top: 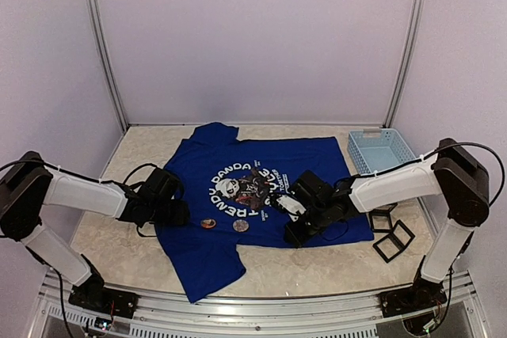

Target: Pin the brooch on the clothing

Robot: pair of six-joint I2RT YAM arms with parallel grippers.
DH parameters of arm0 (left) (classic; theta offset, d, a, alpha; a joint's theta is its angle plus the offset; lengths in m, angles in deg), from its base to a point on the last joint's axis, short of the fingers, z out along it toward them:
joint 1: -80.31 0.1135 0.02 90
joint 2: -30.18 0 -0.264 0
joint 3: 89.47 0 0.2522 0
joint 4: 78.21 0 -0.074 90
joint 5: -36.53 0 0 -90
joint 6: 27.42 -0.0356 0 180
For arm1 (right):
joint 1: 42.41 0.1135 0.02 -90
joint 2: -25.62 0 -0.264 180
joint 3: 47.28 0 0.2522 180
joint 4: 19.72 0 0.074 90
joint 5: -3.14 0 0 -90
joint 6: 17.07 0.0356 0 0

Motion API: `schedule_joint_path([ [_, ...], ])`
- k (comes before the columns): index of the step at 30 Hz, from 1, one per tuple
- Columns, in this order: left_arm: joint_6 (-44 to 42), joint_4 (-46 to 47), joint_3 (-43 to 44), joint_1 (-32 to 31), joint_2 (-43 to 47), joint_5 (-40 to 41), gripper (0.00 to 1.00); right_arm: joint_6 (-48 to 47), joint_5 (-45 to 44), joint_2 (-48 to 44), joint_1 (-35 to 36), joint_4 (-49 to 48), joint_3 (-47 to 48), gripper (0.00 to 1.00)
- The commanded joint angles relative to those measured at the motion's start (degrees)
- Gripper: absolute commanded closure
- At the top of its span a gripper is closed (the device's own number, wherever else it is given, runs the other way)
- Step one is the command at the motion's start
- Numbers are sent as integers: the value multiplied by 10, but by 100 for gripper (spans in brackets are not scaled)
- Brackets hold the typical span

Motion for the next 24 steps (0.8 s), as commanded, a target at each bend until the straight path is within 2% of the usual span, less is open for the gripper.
schedule_joint_path([
  [1,26,-69,-36,-2,33,26,41,30,-11,-21,11,62,-40,100],
  [5,7,-79,-37,-7,61,48,41,15,6,-40,12,81,-21,100],
  [9,-26,-88,10,-10,92,49,38,-21,11,-56,7,81,67,100],
  [11,-22,-115,40,-27,105,50,40,-36,14,-58,-2,81,104,100],
  [15,21,-179,45,-119,148,81,50,-38,-5,-45,-5,87,125,100],
  [18,72,-193,17,-191,174,36,66,-25,-32,-36,-8,76,111,100],
  [20,103,-204,7,-233,175,7,73,-21,-25,-28,-11,69,106,100],
  [24,153,-255,18,-333,138,9,75,-16,-18,-7,-12,69,100,100],
])
